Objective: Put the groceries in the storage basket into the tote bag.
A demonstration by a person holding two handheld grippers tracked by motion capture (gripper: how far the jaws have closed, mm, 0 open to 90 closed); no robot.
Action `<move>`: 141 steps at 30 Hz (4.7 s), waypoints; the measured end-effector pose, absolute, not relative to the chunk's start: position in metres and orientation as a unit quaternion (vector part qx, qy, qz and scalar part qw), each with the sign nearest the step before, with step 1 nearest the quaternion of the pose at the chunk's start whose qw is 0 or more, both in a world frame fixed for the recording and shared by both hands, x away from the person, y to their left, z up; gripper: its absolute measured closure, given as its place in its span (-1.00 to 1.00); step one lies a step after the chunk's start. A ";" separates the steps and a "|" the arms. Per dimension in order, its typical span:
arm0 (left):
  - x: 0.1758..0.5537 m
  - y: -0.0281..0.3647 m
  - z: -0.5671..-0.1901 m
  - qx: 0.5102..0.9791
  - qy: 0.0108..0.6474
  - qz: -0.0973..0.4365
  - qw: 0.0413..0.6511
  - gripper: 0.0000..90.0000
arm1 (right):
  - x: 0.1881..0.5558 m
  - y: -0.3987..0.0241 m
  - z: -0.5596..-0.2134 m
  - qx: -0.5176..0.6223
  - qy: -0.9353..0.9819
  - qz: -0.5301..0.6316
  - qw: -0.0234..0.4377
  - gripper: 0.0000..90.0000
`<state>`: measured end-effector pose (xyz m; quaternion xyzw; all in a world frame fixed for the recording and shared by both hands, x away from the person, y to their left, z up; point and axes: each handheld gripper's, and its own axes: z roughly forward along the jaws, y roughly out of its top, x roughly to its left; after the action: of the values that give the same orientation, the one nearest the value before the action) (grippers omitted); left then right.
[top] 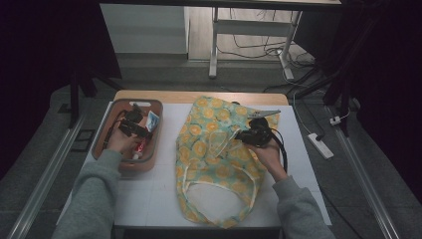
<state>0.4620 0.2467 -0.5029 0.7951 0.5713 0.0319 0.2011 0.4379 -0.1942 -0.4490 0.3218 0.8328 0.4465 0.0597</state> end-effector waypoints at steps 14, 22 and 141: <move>0.464 0.257 -0.506 0.795 0.573 0.037 0.194 0.58 | 0.439 -0.193 -0.452 0.325 0.834 0.442 0.060 0.95; 0.463 0.265 -0.505 0.789 0.575 0.035 0.212 0.65 | 0.440 -0.195 -0.452 0.326 0.832 0.445 0.059 0.95; 0.349 0.041 -0.481 0.922 0.241 -0.063 0.295 0.64 | 0.419 -0.194 -0.407 0.299 0.777 0.548 0.083 0.96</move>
<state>0.3486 0.0407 -0.4806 0.9223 0.2411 -0.0629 0.2953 0.4191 -0.1944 -0.4070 0.2989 0.7771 0.5476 0.0828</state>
